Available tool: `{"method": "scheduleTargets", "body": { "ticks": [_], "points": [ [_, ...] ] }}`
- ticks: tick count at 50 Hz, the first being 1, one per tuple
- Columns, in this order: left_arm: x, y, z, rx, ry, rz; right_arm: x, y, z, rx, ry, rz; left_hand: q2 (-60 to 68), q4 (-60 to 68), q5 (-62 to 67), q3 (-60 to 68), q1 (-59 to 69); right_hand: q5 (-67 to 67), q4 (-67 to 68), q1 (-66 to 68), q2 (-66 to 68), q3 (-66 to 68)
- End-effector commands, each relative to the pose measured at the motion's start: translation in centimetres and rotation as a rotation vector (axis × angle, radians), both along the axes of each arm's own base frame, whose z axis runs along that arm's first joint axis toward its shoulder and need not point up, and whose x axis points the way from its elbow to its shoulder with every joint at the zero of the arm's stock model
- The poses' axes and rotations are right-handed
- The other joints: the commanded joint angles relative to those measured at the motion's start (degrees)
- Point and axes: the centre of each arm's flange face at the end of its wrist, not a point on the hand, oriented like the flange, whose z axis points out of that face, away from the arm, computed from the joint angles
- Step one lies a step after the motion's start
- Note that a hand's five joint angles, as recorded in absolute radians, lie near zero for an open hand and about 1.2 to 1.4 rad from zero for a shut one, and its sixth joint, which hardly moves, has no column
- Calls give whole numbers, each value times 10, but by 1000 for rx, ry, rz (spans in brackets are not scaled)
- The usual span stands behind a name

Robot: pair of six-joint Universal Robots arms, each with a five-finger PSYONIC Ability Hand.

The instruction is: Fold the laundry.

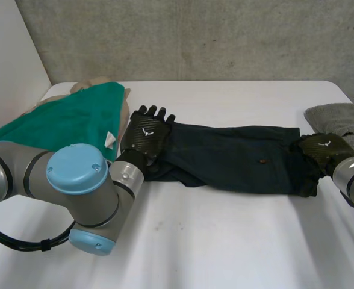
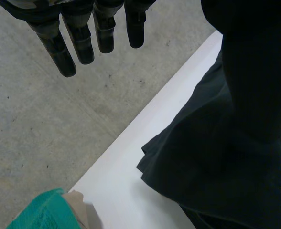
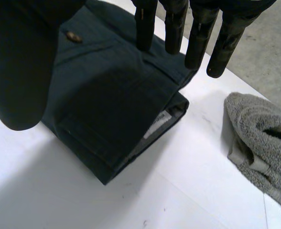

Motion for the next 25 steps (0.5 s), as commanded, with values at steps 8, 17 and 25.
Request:
{"method": "scheduleTargets", "body": {
  "ticks": [8,17,25],
  "points": [
    [0,-2,3,-8,8,6,-6,-30,-50,-76,85,4,-13,-13,-23,-17,-6,570,571,597,572,569],
    [4,2,13,-19,16,9,-27,-29,-23,-120,101,-52,-14,-14,-25,-19,-8,628,629,655,630,627],
    [15,6,33,-48,41,24,-62,-30,8,-154,206,-103,-14,-14,-25,-19,-8,628,629,655,630,627]
  ]
}}
